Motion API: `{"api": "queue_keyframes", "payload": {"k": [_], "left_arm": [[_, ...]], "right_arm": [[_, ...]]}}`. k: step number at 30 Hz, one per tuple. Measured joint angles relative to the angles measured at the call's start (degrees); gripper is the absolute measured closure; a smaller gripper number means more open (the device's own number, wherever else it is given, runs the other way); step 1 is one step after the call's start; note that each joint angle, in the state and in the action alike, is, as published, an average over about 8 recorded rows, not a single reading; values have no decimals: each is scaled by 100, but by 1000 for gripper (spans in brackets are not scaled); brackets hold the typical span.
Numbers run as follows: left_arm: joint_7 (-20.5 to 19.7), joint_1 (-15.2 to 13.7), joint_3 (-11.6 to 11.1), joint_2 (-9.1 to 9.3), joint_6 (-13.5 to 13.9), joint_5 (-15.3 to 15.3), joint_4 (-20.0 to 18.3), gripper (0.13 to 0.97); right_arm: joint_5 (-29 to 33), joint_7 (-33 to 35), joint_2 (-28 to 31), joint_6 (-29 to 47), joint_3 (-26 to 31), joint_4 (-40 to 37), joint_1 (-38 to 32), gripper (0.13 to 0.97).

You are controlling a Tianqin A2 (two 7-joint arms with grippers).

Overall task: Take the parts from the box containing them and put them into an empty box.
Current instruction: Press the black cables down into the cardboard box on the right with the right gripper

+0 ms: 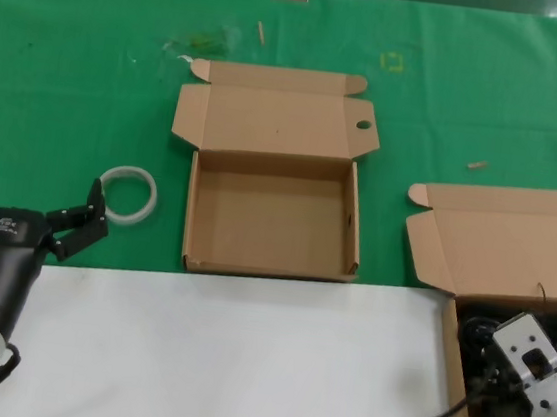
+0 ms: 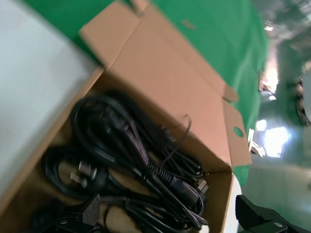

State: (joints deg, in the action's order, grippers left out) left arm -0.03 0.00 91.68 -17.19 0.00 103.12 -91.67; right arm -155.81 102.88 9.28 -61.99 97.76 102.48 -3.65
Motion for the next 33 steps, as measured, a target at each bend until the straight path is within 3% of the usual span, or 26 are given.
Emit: {"api": "queue_keyframes", "payload": {"k": [6,18,24,33], "left_arm": [[-1,0,0,0,0,0,0,132],[0,0,0,0,0,-1,0,132],[1,0,0,0,0,-1,0,132],[1,0,0,0,0,-1,0,132]], "right_arm": [[-154,1589,-6,-176,-379,-179,-224,129],[-191,4556,-55,192,-2172,-327,-688,129],[-192,4934,-112,336,-2444,-391,-771,129],[-192,4598,-340,417,-2221,-428,-740,129]]}}
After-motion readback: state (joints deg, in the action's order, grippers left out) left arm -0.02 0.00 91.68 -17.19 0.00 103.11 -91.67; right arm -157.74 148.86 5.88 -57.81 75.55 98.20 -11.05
